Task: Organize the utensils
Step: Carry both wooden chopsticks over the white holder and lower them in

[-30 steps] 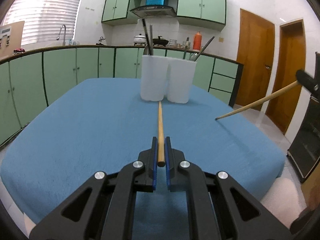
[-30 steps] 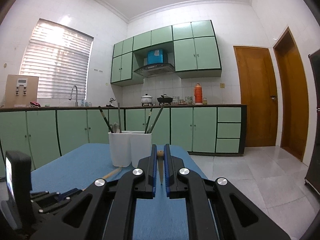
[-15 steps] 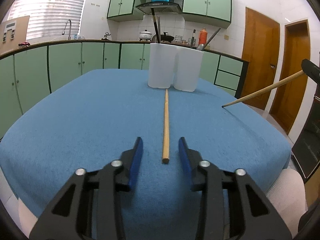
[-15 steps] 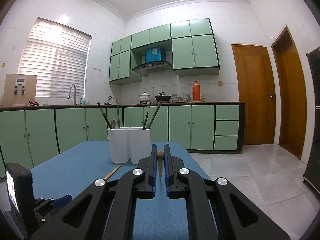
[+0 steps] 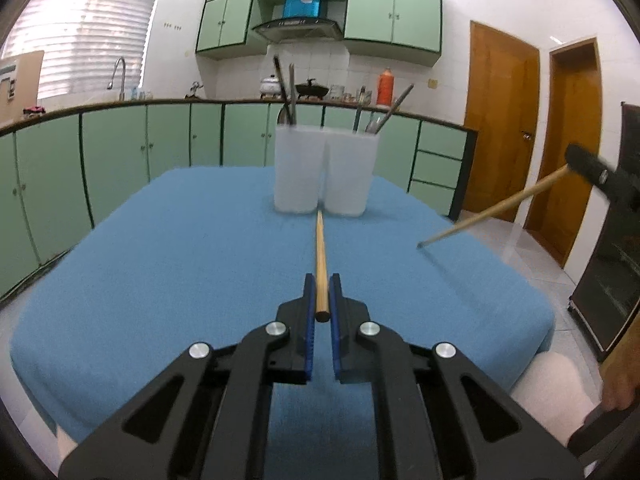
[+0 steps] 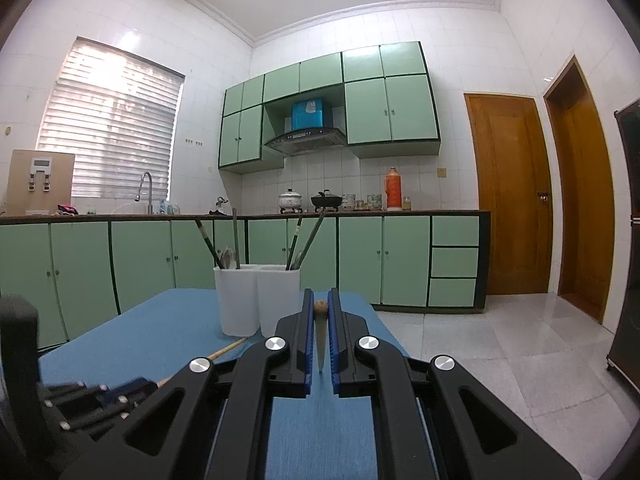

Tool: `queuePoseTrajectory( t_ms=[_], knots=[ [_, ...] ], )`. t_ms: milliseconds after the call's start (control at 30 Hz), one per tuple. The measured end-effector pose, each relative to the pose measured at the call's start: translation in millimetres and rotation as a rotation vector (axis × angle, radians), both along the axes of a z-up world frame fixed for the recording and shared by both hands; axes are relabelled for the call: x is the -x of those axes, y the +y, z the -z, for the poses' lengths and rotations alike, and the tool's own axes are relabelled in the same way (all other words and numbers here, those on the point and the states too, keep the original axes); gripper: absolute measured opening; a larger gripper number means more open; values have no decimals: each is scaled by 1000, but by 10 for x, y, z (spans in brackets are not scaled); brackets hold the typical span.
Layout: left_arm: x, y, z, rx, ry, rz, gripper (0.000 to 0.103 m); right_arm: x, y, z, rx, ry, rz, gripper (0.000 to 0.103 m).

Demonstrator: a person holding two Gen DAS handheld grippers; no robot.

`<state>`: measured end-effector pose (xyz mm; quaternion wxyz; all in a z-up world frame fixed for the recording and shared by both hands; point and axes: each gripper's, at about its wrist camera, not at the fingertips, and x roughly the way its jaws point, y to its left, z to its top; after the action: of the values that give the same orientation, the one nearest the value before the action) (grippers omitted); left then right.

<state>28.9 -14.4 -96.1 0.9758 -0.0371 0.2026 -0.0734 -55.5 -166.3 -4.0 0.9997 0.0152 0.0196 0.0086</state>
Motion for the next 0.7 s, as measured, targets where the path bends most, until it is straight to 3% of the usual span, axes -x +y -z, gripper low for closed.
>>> queuePoseTrajectory(
  t_ms=[133,367,700],
  knots=[
    [-9,24,-314,-24,-36,13,6,-52,-20,-118,4,-1,-7,7],
    [-116,172,-724,11,-26,36,6,-186,-8,-292,9,24,-18,7],
    [-196,327,-1120,41,-59,61,6,-412,-44,-622,-33,42,-111,7]
  ],
)
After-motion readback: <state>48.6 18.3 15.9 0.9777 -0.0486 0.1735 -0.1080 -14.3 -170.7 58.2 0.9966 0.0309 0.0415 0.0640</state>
